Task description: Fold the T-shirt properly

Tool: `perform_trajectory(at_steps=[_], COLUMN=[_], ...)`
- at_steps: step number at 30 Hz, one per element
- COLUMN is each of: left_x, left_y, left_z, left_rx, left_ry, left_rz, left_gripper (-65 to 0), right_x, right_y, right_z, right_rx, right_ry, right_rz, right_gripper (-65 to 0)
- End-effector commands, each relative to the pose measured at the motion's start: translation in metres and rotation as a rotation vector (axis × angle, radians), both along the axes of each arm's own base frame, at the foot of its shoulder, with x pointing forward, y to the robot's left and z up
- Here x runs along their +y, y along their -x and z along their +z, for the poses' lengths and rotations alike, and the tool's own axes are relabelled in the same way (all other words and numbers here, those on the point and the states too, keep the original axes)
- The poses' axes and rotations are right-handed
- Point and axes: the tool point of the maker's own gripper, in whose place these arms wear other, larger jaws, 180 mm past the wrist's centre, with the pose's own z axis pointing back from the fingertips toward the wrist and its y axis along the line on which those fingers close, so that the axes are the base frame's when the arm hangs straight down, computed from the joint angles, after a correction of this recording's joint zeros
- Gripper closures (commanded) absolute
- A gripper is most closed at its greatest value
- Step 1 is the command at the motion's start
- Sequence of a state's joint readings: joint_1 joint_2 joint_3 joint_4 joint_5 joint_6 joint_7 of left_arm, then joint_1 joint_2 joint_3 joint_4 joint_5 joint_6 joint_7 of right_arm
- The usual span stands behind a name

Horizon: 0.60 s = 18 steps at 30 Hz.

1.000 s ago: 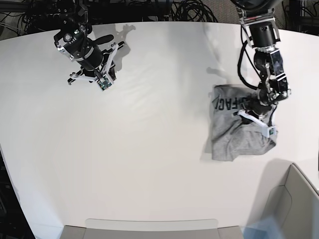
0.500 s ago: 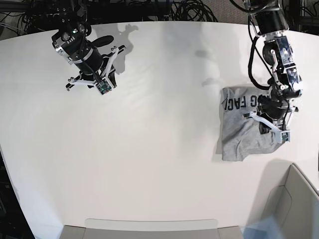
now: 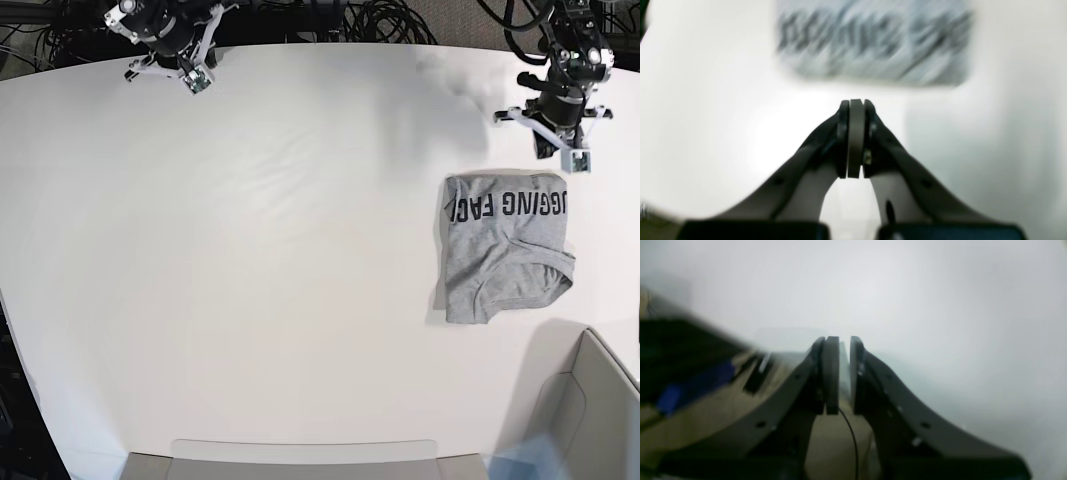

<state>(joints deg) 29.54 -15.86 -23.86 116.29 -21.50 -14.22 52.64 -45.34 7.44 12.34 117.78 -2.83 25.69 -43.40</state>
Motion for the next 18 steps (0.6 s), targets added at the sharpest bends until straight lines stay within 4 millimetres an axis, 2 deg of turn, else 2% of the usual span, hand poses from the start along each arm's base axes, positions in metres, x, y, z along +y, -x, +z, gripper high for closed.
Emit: perform_trajectory(at_steps=[1,5,8,10,12,14,18], left_x=[0.009,0.032,0.038,0.034,0.022,0.005,-0.013], left_y=[0.006,0.058,0.102,0.128,0.15,0.165,0.201], left_z=[0.008,-0.003,-0.013,-0.021,-0.036,-0.054,-0.091], left_rx=[-0.01,0.111,0.228,0.319,0.43,0.512,0.645], left_ry=[-0.027,-0.071,-0.085,-0.075,-0.034,0.013,0.092], left_rz=[0.008,0.058,0.069,0.065,0.053,0.022,0.012], left_gripper=[0.0,0.0,0.0,0.0,0.0,0.0,0.0], right_x=[0.003,-0.01,-0.027,-0.029,-0.028,-0.033,-0.045], right_y=[0.012,0.063,0.097,0.111,0.122,0.138,0.159], right_z=[0.005,-0.001,-0.002,-0.001,-0.005,-0.018,-0.049], right_rx=[0.0,0.119,0.204,0.242,0.284,0.353,0.455], right_ry=[-0.026,-0.001,0.041,0.03,-0.018,-0.051,-0.06], right_rz=[0.0,0.003,0.022,0.018,0.0,-0.023,-0.045], right_gripper=[-5.7,-5.7,-5.7,-5.7,-5.7,-5.7,-5.7])
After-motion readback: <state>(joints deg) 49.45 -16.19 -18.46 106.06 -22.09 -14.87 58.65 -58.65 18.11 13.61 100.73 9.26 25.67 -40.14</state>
